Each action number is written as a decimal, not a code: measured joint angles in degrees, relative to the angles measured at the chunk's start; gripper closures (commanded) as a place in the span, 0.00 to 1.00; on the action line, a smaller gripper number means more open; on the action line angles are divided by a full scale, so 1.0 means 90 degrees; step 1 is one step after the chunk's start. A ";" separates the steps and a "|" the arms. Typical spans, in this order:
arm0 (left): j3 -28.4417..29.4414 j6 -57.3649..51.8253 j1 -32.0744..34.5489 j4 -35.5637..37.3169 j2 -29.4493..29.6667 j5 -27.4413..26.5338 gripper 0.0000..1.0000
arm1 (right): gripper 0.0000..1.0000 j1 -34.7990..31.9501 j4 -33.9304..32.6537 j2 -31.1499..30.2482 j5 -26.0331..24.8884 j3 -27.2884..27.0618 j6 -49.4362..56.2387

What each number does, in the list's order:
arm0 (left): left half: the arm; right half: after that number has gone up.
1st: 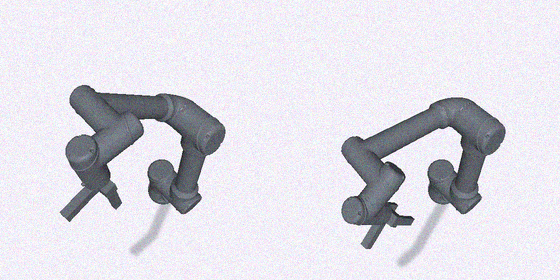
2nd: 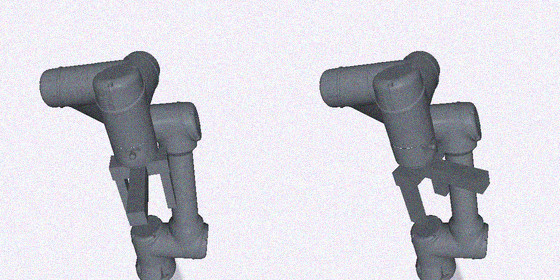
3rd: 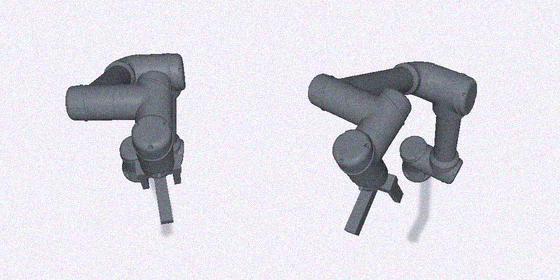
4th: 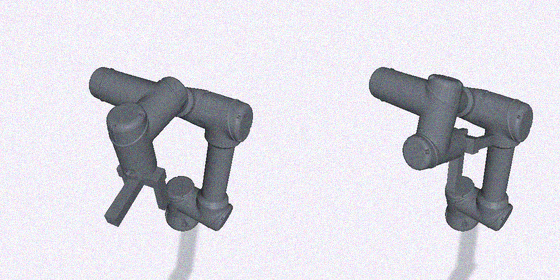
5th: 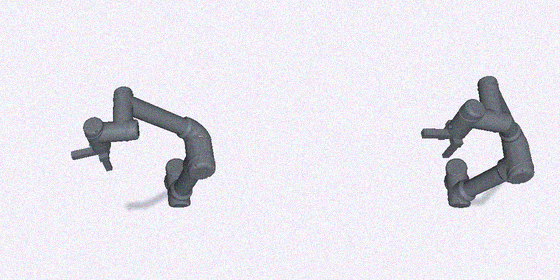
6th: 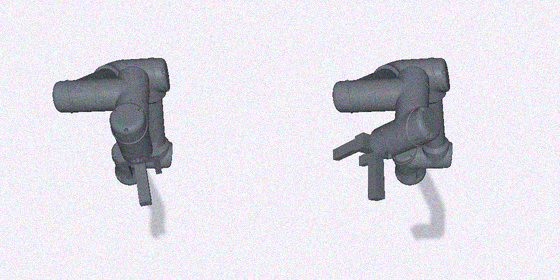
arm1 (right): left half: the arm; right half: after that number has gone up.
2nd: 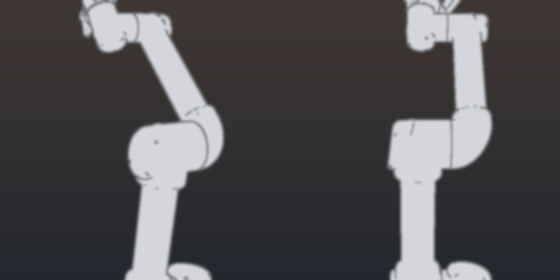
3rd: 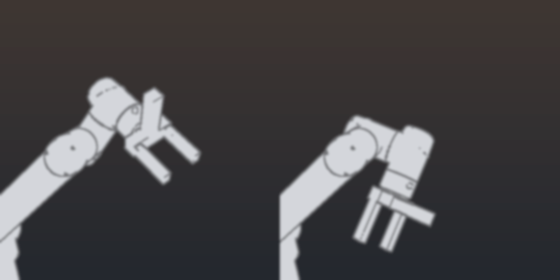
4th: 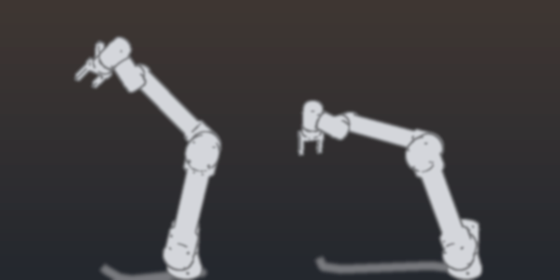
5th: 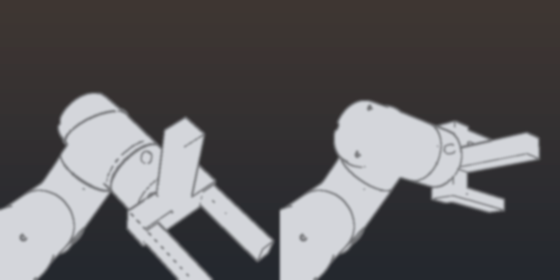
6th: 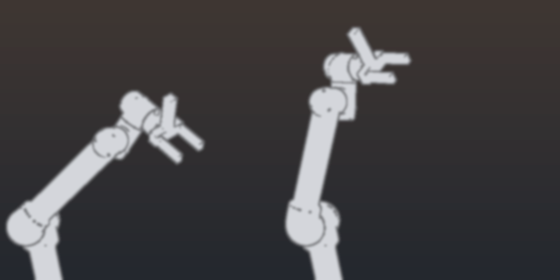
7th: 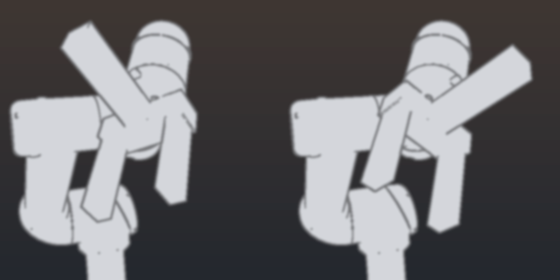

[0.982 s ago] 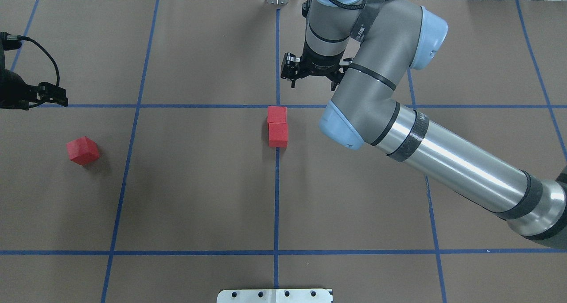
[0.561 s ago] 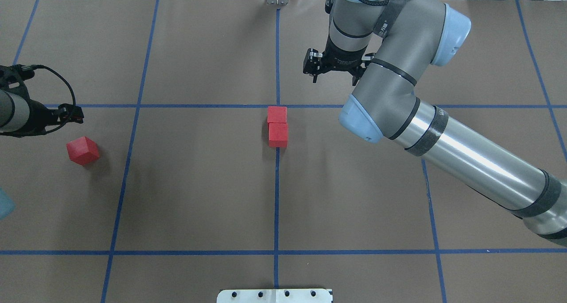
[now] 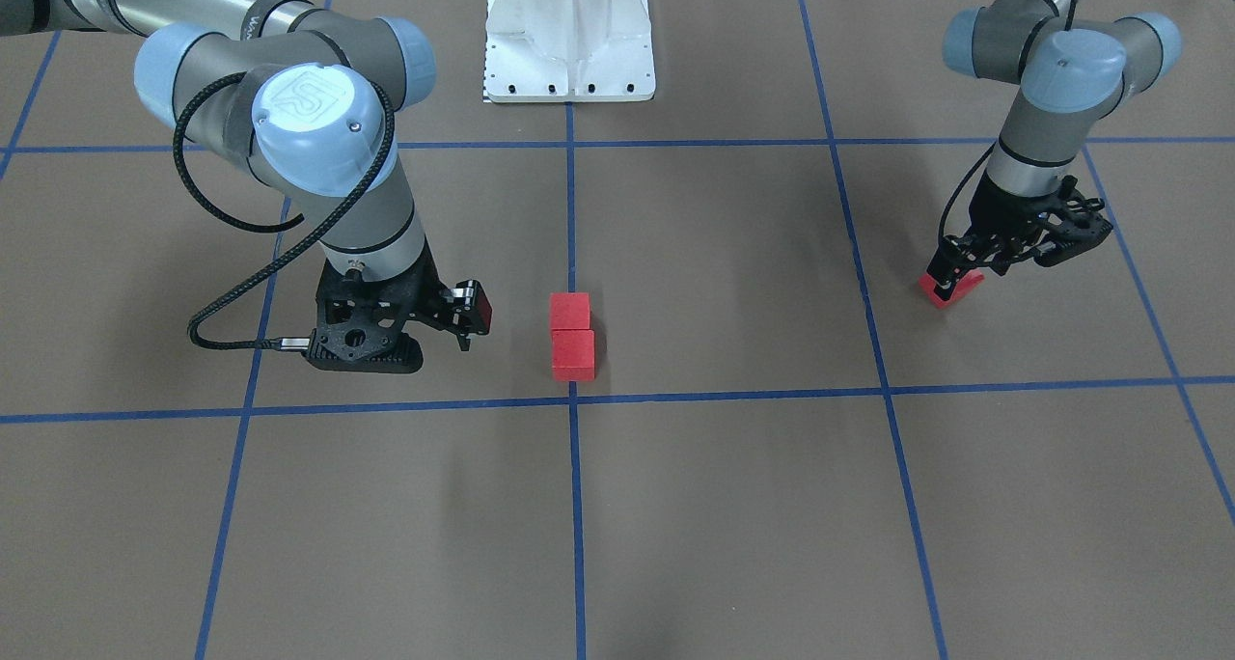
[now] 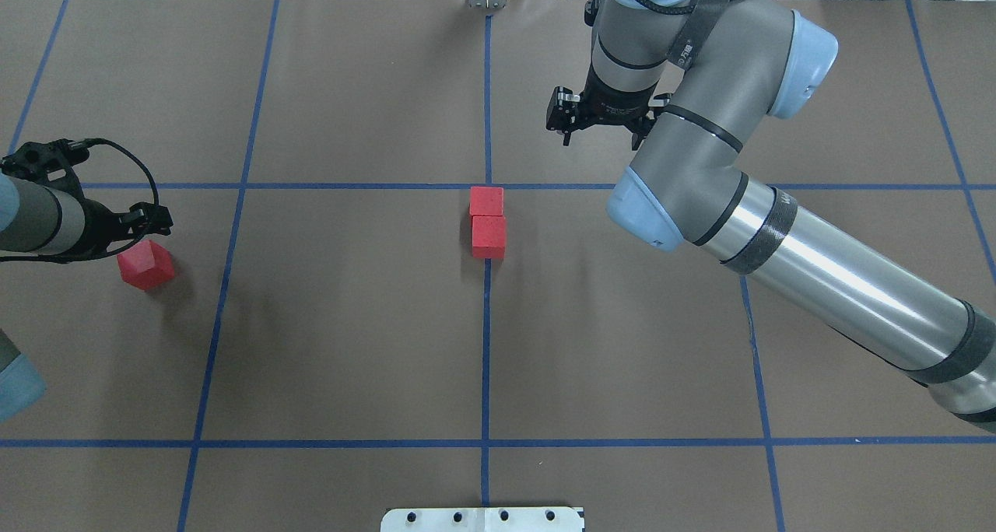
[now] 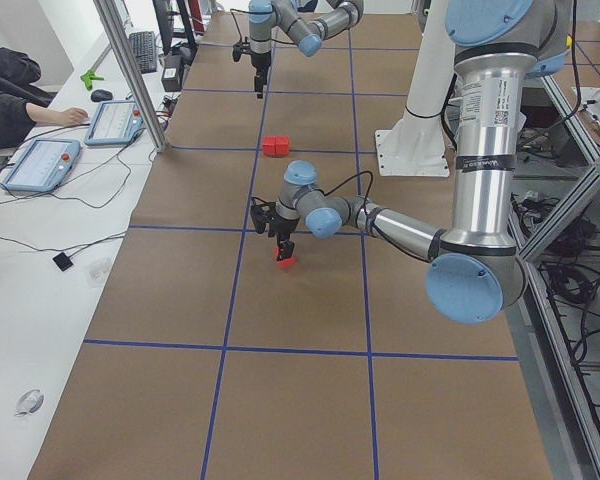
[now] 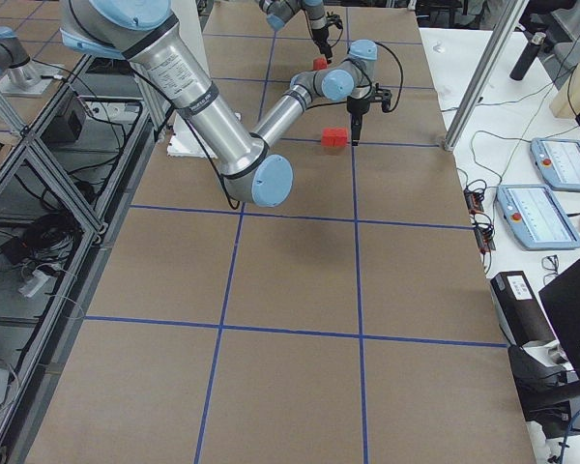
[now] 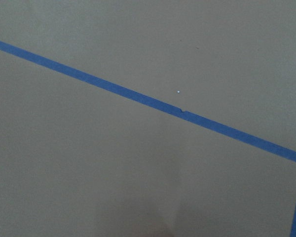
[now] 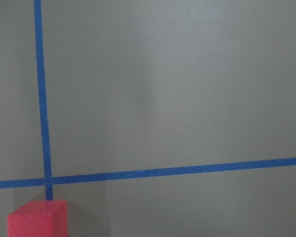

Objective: Form red blocks into L shape at center
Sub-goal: 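Lower the left gripper onto the remaining red cube and grasp it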

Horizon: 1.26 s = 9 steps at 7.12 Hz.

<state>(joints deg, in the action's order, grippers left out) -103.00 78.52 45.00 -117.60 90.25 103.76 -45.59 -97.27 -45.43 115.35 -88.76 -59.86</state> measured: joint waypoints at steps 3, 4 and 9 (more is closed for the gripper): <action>0.0040 0.0006 -0.0063 0.0011 -0.0025 0.0013 0.00 | 0.01 0.0015 0.0007 -0.0053 -0.0132 0.0032 0.0001; 0.0055 0.0006 -0.0070 0.0018 -0.0032 0.0014 0.00 | 0.01 0.0016 0.0007 -0.0067 -0.0138 0.0038 0.0001; 0.0174 0.0015 -0.0107 0.0010 0.0017 0.0025 0.00 | 0.01 0.0044 0.0017 -0.0212 -0.0146 0.0031 -0.0005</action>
<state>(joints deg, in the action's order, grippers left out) -101.44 78.66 44.04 -117.51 90.40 103.98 -45.19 -97.12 -47.34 114.04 -88.48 -59.91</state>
